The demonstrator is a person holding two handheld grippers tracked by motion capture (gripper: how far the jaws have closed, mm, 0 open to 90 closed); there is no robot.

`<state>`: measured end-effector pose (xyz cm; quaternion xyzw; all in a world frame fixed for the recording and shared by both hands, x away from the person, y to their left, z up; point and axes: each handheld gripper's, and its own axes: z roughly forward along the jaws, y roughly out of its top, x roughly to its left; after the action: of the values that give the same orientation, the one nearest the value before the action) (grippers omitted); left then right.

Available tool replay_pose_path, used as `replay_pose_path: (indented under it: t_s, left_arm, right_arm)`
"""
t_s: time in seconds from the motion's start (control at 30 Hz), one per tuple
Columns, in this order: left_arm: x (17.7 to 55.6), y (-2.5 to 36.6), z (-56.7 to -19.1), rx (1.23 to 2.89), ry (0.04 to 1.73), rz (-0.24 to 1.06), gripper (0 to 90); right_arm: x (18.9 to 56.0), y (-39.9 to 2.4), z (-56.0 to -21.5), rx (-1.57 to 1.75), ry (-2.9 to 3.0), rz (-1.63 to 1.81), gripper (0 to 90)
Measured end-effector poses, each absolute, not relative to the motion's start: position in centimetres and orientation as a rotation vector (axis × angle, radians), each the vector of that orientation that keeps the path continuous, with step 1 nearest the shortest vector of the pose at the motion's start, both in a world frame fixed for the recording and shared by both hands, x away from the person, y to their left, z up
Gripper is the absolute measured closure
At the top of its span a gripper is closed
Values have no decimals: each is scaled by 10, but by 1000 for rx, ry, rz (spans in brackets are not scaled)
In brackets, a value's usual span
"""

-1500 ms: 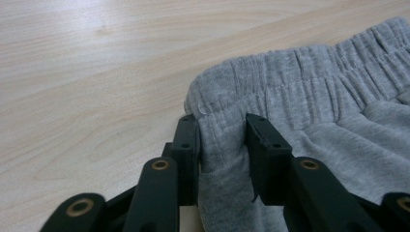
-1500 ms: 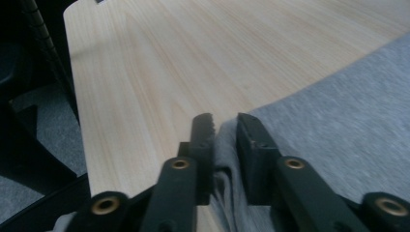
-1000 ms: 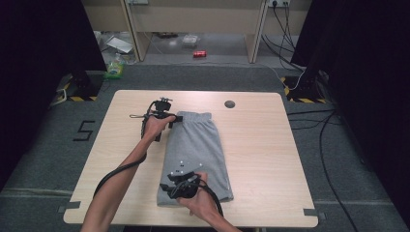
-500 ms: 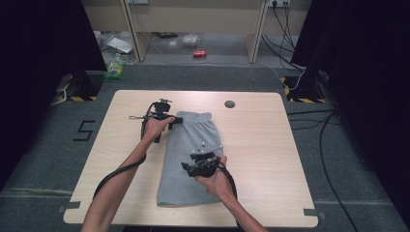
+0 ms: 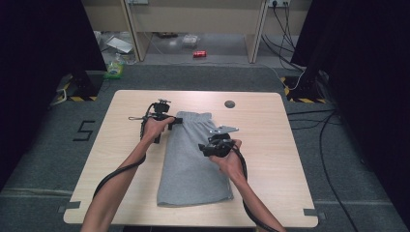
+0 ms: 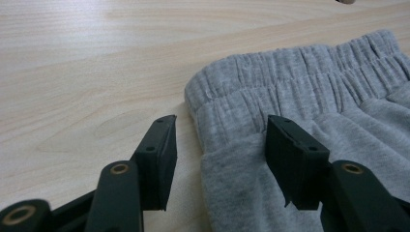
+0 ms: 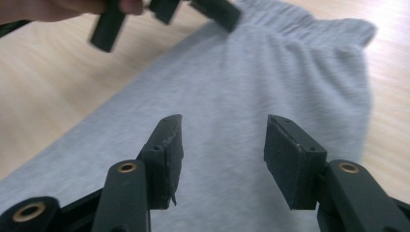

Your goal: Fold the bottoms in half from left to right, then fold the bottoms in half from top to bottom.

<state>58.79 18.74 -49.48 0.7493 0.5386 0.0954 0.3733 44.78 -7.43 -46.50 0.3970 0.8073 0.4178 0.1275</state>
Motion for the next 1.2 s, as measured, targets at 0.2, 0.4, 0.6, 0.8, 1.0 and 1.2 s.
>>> replay_pose_path:
  t_s: [0.2,0.4,0.6,0.8,1.0,1.2]
  left_arm:
    - [588,189,-495,1916,1387,237,454]
    - [589,188,-495,1920,1390,237,455]
    - [589,187,-497,1914,1400,235,447]
    - [589,188,-497,1911,1402,235,445]
    - [588,189,-498,1893,1416,228,450]
    - [588,187,-497,1897,1411,239,464]
  right_arm:
    - [470,-84,-469,1214,2318,1192,474]
    - [485,-92,-468,1260,2288,1192,463]
    - [498,-95,-464,1275,2270,1167,458]
    - [515,-93,-465,1285,2256,1145,459]
    - [533,-88,-464,1297,2236,1144,459]
    - [547,-84,-473,1333,2253,1100,458]
